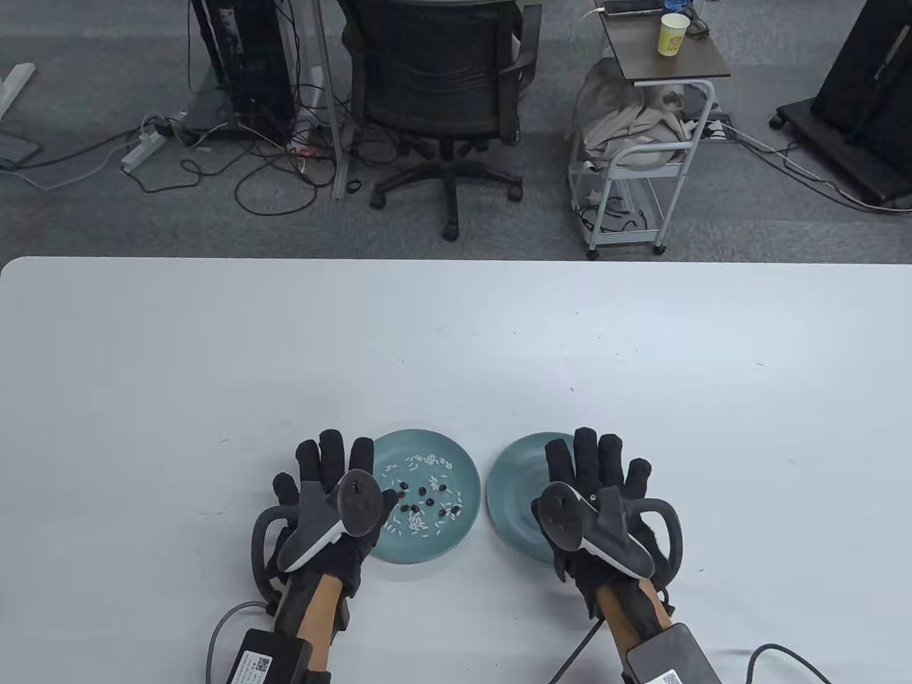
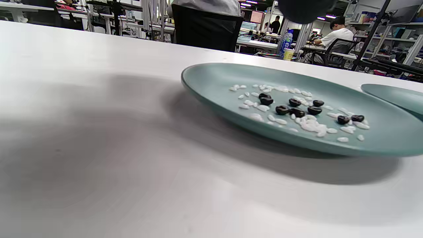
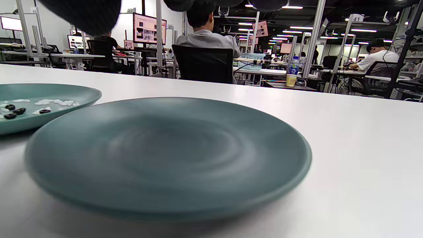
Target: Pick coffee beans with hand pinch into plate
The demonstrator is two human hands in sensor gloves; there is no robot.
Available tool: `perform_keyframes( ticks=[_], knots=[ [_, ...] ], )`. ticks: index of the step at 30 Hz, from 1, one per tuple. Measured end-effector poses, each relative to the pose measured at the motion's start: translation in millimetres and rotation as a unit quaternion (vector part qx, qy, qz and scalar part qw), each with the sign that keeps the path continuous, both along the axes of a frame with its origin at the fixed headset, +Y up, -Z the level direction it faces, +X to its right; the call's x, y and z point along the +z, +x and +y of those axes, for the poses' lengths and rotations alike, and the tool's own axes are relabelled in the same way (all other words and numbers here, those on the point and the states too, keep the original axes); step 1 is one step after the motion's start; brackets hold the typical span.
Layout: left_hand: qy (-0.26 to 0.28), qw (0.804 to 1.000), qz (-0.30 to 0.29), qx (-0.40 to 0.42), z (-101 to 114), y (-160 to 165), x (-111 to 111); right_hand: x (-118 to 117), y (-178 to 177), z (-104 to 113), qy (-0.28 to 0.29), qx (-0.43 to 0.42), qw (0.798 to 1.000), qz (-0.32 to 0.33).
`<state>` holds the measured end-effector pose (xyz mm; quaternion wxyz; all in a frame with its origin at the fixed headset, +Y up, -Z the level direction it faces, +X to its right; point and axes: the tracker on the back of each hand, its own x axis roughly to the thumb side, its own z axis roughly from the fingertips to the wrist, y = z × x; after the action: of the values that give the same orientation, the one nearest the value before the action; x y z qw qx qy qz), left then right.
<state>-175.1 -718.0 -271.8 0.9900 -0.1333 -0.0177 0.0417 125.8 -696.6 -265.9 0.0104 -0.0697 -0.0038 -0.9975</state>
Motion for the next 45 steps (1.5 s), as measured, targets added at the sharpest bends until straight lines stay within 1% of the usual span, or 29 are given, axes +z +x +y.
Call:
perform_keyframes(
  ticks=[3,5,8,10,12,14,18,22,23,26,29,31,34,35,36,38,39,41,45],
  knots=[
    [0.003,1.0,0.005,-0.009,0.1,0.1,-0.1,-2.0,0.2,-3.2,-0.008,-0.001,1.0,-0.004],
    [0.007,1.0,0.022,-0.02,0.8,-1.1,0.2,-3.6,0.6,-6.3,-0.014,0.0,1.0,-0.004],
    [0.004,0.997,0.072,-0.038,-3.0,-6.4,-2.1,-6.3,2.0,-10.3,-0.03,-0.012,0.999,-0.008],
    [-0.007,0.993,0.105,-0.046,-6.9,-10.1,-4.7,-7.4,3.1,-12.0,-0.039,-0.018,0.999,-0.01],
    [-0.012,0.989,0.128,-0.071,-10.4,-13.7,-7.6,-8.3,4.5,-13.0,-0.044,-0.022,0.999,-0.011],
    [-0.012,0.987,0.141,-0.076,-15.1,-15.5,-10.4,-8.6,4.8,-13.1,-0.041,-0.014,0.999,-0.016],
    [-0.048,0.987,0.148,-0.045,-21.4,-14.7,-13.8,-8.6,3.6,-12.6,-0.038,-0.003,0.999,-0.013],
    [-0.097,0.982,0.16,0.01,-30.2,-15.8,-17.0,-8.8,1.7,-12.5,-0.033,0.0,0.999,-0.009],
    [-0.087,0.983,0.164,0.003,-30.5,-16.0,-18.0,-8.9,1.4,-12.7,-0.034,-0.001,0.999,-0.008],
    [-0.087,0.982,0.169,0.001,-31.6,-15.9,-20.8,-9.1,1.9,-13.1,-0.038,-0.005,0.999,-0.009],
    [-0.091,0.979,0.179,0.029,-32.1,-15.8,-22.6,-10.2,3.6,-13.9,-0.045,-0.014,0.999,-0.014],
    [-0.089,0.976,0.192,0.058,-33.2,-19.1,-23.0,-10.9,4.8,-14.5,-0.048,-0.019,0.999,-0.016],
    [-0.079,0.962,0.22,0.138,-34.8,-31.2,-22.8,-11.8,6.9,-15.6,-0.054,-0.032,0.998,-0.019],
    [-0.074,0.958,0.224,0.165,-34.6,-35.2,-22.7,-11.9,7.3,-15.8,-0.055,-0.035,0.998,-0.02],
    [-0.068,0.944,0.236,0.219,-34.7,-41.3,-22.2,-12.0,8.3,-15.8,-0.056,-0.04,0.997,-0.02],
    [-0.053,0.924,0.249,0.286,-34.0,-51.2,-21.3,-12.0,9.8,-15.9,-0.059,-0.052,0.997,-0.022],
    [-0.057,0.905,0.259,0.332,-35.0,-58.2,-20.4,-12.1,11.0,-15.9,-0.061,-0.058,0.996,-0.022],
    [-0.063,0.876,0.273,0.392,-39.7,-66.1,-19.3,-12.2,12.5,-16.2,-0.063,-0.065,0.996,-0.025],
    [-0.096,0.792,0.298,0.524,-53.1,-81.2,-17.9,-13.3,16.1,-18.0,-0.073,-0.086,0.993,-0.028]
  ],
)
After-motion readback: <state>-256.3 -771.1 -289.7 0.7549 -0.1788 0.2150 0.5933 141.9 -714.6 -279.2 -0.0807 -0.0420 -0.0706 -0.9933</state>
